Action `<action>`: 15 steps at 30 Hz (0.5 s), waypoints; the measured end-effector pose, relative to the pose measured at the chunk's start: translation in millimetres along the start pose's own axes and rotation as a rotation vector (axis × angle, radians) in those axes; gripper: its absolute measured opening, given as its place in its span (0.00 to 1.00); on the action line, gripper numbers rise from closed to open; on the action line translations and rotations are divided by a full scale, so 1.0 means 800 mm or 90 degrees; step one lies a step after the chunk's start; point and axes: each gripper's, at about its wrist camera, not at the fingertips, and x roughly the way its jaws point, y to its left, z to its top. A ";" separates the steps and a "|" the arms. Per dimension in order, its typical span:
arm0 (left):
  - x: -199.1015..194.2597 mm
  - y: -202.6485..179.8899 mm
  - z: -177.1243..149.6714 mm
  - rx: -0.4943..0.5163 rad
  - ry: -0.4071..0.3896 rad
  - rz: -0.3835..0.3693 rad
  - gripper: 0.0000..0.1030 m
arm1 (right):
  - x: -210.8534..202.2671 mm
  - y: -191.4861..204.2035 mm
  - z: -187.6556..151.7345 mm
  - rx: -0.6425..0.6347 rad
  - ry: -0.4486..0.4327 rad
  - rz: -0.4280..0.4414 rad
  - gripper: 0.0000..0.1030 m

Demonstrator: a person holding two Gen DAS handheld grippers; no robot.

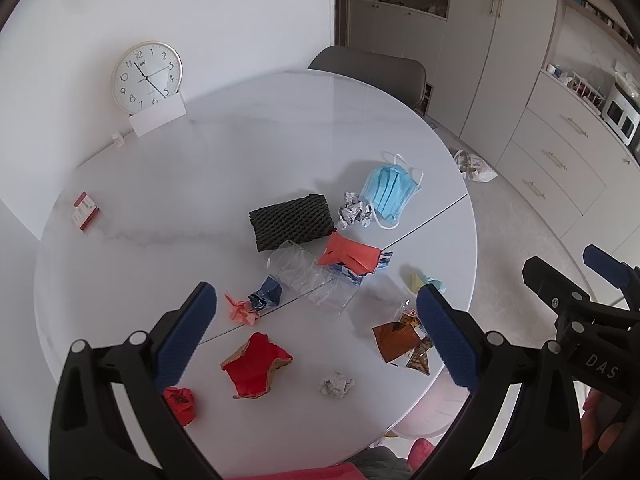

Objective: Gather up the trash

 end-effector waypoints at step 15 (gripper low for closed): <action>0.001 0.006 -0.002 -0.008 0.007 -0.004 0.93 | -0.001 -0.001 -0.004 0.002 0.003 -0.003 0.98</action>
